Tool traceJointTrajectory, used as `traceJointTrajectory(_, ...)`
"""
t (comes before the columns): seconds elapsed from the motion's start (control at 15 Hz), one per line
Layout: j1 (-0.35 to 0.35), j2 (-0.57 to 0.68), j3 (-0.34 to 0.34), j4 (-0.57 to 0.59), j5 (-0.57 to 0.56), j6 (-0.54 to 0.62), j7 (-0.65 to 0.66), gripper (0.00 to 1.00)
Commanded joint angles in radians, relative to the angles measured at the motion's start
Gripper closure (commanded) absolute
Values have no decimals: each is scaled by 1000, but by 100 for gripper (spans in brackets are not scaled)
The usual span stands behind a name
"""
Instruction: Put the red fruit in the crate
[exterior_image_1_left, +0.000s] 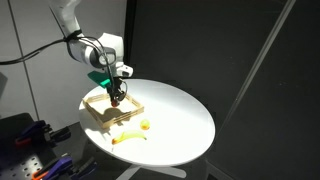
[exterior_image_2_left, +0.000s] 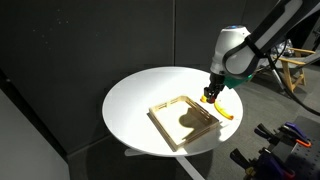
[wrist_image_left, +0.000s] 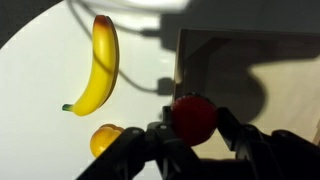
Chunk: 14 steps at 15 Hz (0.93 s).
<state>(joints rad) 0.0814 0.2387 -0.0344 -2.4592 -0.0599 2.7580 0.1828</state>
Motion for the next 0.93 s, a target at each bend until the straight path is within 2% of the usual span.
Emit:
traceJointTrajectory(0.0, 21, -25, 8, 30, -12, -77, 28, 76)
traceJointTrajectory(0.33, 44, -1, 36, 75, -6, -128, 38, 76)
traceJointTrajectory(0.87, 74, 102, 75, 134, 12, -87, 52, 76)
